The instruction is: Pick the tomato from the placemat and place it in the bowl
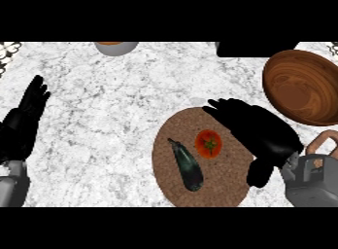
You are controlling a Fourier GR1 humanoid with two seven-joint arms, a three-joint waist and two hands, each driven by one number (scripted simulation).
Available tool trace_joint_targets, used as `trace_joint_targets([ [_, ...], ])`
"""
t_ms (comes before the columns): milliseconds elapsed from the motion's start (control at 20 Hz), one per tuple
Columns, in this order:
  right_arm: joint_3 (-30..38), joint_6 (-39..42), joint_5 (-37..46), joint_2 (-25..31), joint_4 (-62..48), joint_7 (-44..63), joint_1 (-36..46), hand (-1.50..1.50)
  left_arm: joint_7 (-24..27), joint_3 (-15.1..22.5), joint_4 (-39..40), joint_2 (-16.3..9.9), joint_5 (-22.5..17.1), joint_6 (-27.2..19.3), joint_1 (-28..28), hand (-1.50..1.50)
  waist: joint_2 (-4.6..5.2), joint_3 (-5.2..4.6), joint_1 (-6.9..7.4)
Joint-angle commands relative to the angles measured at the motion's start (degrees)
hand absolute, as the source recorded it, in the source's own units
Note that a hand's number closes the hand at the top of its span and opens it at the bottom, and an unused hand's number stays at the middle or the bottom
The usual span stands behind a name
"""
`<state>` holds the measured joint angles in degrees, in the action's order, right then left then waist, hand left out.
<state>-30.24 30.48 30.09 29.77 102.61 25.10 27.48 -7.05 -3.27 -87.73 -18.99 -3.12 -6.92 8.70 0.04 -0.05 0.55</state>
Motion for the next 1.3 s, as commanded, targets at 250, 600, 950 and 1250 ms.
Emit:
trace_joint_targets([
  [250, -4.03, -3.06, 14.25, -6.27, -4.87, -2.59, 1.04, -1.5, 1.86, -1.36, -0.21, 1.67, 1.6, -0.02, -1.94, 0.0, -0.02, 0.05, -0.19],
  [600, -1.22, -11.47, 21.97, -6.76, -12.05, -13.18, -3.36, -1.5, 0.43, -1.3, -4.9, 2.36, 2.27, 1.61, -5.56, 0.0, -0.06, 0.06, -0.22],
  [950, -2.09, -9.48, 26.61, -13.03, -16.16, -12.81, -5.97, -1.5, -2.77, -4.61, -4.27, 0.81, 0.7, 4.44, -1.95, 0.0, -0.07, 0.05, -0.31],
  [1250, -0.99, -9.18, 31.14, -14.6, -13.45, -12.76, -9.81, -1.5, -2.95, -2.57, -0.03, 4.13, 5.6, 1.18, 3.1, 0.0, -0.06, 0.05, -0.73],
])
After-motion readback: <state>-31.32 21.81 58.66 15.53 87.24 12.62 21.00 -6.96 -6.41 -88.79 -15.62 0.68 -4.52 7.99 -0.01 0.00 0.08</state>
